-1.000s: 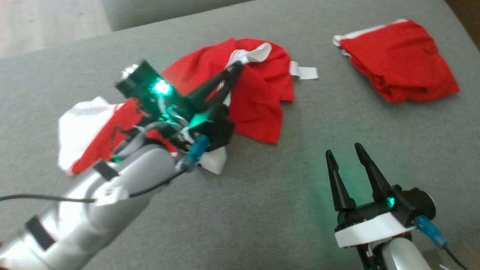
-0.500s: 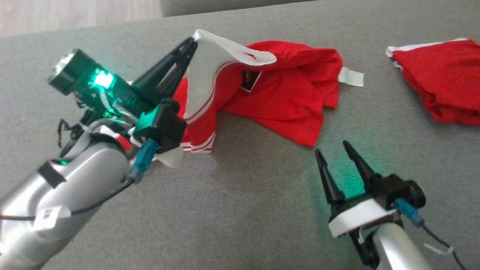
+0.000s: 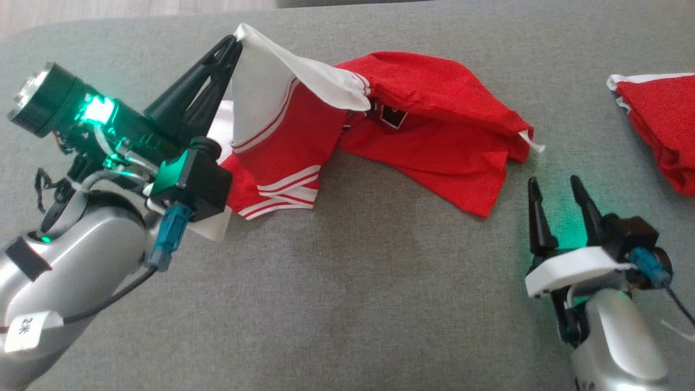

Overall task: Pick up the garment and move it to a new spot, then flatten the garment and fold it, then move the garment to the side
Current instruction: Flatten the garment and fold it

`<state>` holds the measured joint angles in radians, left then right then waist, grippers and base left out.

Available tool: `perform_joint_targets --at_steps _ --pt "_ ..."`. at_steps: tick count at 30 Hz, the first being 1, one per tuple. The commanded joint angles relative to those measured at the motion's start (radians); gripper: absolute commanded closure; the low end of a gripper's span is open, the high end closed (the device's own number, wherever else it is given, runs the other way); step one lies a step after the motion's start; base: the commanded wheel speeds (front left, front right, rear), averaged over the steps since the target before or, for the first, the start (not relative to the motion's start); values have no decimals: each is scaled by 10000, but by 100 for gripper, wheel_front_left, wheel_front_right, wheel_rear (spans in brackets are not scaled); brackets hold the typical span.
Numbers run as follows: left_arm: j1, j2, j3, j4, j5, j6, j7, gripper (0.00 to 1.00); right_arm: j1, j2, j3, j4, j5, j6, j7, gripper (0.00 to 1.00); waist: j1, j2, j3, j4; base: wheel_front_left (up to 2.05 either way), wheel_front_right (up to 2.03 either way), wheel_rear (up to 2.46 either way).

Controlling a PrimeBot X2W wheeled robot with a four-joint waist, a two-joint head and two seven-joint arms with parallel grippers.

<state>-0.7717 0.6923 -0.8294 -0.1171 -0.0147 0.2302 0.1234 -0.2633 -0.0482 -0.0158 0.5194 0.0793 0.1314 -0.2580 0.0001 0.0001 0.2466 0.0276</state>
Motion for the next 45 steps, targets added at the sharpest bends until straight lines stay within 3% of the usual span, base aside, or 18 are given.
perform_joint_targets --at_steps 1,20,22,23,25,32,40,45 --pt "-314 487 666 -320 63 132 88 100 -416 -20 90 -100 2 -7 -38 0 -1 -1 71 78 0 0 0" --pt "-598 776 876 -496 84 324 175 100 -2626 -20 -383 3066 -269 -7 -38 0 -1 -1 631 570 0 0 0" --pt "-619 826 922 -501 70 356 160 100 -2763 -20 -372 3225 -290 -7 -38 25 -1 -1 660 606 0 0 0" --pt "-624 849 938 -501 62 369 156 100 -2809 -20 -346 3264 -292 -7 -38 58 -1 -1 670 619 0 0 0" --pt "-618 898 969 -501 48 403 153 100 -2858 -20 -254 3302 -333 -7 -38 100 -1 -1 679 628 0 0 0" --pt "-558 1077 1068 -464 51 561 96 100 -2846 -167 -374 2997 -868 -7 -38 100 -1 -1 544 527 0 0 0" --pt "-827 1878 1470 -616 112 505 -768 100 -2783 -734 -601 230 -1769 -7 -38 100 -1 -1 -92 10 0 0 0" --pt "-1060 2737 2246 -830 -580 325 -1744 100 -3214 -1905 -79 -1699 -1810 -7 -38 100 -1 -1 -614 -452 0 0 0"
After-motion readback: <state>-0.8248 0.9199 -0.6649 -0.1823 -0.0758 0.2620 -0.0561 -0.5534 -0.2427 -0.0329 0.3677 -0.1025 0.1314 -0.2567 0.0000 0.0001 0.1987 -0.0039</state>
